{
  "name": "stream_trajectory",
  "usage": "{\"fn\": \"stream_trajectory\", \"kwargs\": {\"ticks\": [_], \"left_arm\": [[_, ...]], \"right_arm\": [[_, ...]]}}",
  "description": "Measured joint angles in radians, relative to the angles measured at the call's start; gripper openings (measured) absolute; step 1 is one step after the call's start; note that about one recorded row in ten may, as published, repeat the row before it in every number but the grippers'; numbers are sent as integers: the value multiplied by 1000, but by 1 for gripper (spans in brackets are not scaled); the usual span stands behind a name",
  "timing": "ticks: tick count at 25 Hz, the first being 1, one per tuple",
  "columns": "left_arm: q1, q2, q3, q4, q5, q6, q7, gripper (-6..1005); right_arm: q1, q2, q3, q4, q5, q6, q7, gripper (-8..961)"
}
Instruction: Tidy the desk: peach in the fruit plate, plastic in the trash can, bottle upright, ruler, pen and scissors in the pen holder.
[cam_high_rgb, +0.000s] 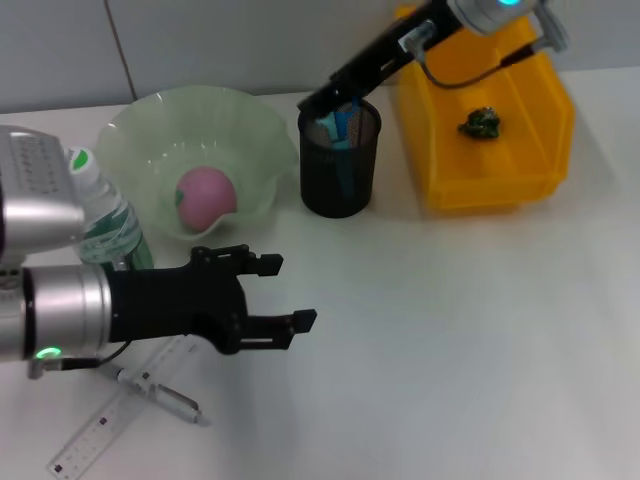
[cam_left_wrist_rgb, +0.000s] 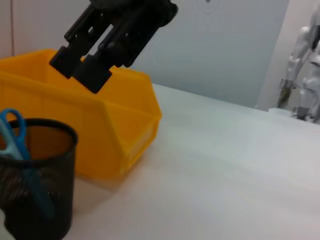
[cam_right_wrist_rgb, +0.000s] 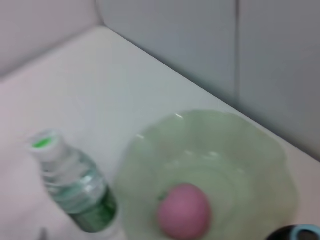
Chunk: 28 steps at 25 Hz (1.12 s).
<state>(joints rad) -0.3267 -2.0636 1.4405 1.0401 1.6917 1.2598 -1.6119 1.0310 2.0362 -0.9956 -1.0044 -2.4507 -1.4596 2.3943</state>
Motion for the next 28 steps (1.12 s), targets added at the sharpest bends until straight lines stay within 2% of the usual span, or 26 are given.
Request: {"fn": "stream_trajectory", "kwargs": {"ticks": [6, 10, 15, 21, 23, 25, 28], "left_arm": [[2, 0, -123, -34, 1, 150, 52, 802], [-4, 1, -176, -66, 7, 201, 56, 802], [1, 4, -184, -71, 16, 209, 53, 802], [-3, 8, -194, -62, 75, 210, 20, 801], [-21, 11, -195, -21, 184, 211, -79, 801], [-23, 10, -195, -3, 212, 211, -109, 801], [-21, 3, -193, 88, 311, 215, -227, 801]], "right_arm": [[-156, -4, 5, -32, 195, -33, -144, 631], [-255, -8, 6, -27, 300, -69, -260, 631], [-310, -1, 8, 14, 329, -94, -365, 631], [-340, 2, 8, 83, 342, -98, -475, 631], [-360, 3, 8, 102, 344, -97, -523, 631], [-364, 3, 8, 105, 344, -95, -533, 631], [-379, 3, 8, 110, 345, -91, -557, 631]]}}
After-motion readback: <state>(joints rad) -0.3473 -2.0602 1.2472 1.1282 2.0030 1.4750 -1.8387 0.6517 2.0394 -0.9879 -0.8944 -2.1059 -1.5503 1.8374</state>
